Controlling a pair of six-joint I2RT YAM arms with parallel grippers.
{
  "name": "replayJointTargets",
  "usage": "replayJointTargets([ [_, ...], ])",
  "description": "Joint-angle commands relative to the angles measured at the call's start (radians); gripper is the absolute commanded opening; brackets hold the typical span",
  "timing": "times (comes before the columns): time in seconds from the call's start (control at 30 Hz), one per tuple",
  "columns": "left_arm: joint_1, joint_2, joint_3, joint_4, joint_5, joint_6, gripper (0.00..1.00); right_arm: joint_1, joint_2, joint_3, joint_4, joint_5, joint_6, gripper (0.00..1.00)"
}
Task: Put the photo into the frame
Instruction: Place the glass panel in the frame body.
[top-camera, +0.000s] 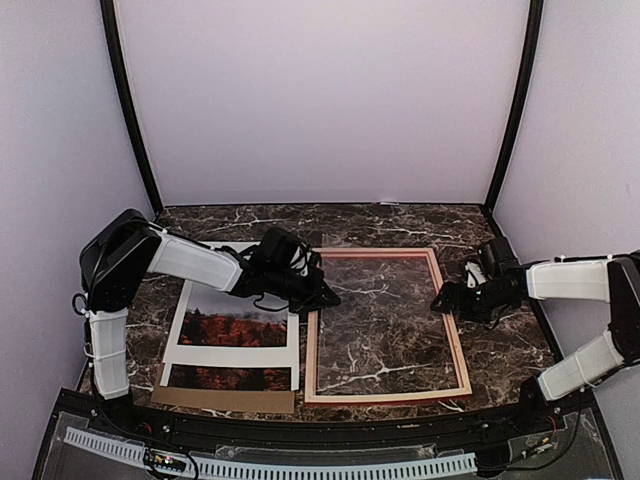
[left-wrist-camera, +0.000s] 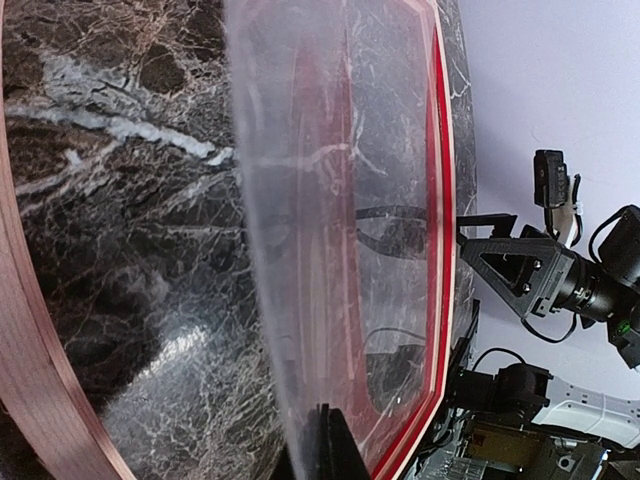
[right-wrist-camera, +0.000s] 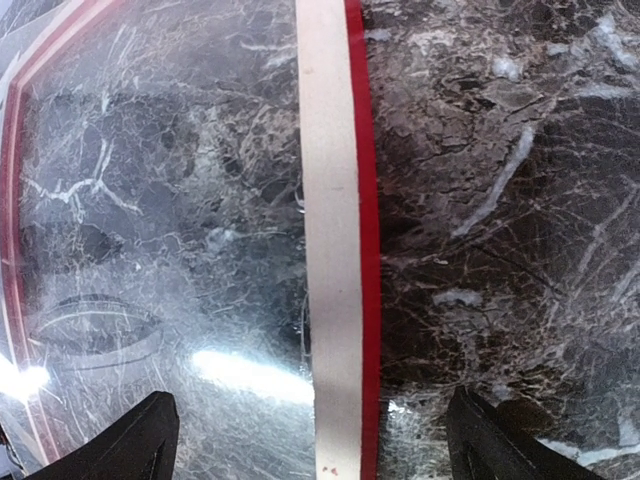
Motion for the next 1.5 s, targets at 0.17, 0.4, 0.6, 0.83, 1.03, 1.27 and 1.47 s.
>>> replayJointTargets([
  [0.17,-0.011,-0.046,-0.004,-0.022,0.003,0.0,0.0,0.008,-0.08,0.043,-0.063,0.088,0.012,0.96],
  [0.4,-0.013,-0.056,0.001,-0.03,0.006,-0.001,0.01,0.005,-0.125,0.048,-0.085,0.155,0.023,0.97],
  [0.6,-0.014,-0.059,0.005,-0.032,0.009,-0.002,0.08,0.004,-0.143,0.069,-0.108,0.194,0.02,0.98],
  [0.83,-0.016,-0.065,0.013,-0.041,0.012,0.0,0.22,0.004,-0.139,0.082,-0.102,0.16,0.011,0.98],
  [1.03,-0.016,-0.066,0.018,-0.048,0.013,0.002,0.25,0.005,-0.145,0.085,-0.078,0.116,0.016,0.98],
  [1.27,-0.017,-0.071,0.028,-0.056,0.016,0.005,0.27,0.01,-0.129,0.113,-0.069,0.089,0.017,0.98],
  [1.47,-0.019,-0.06,0.043,-0.061,0.027,0.01,0.25,0.013,-0.109,0.118,-0.064,0.083,0.013,0.98],
])
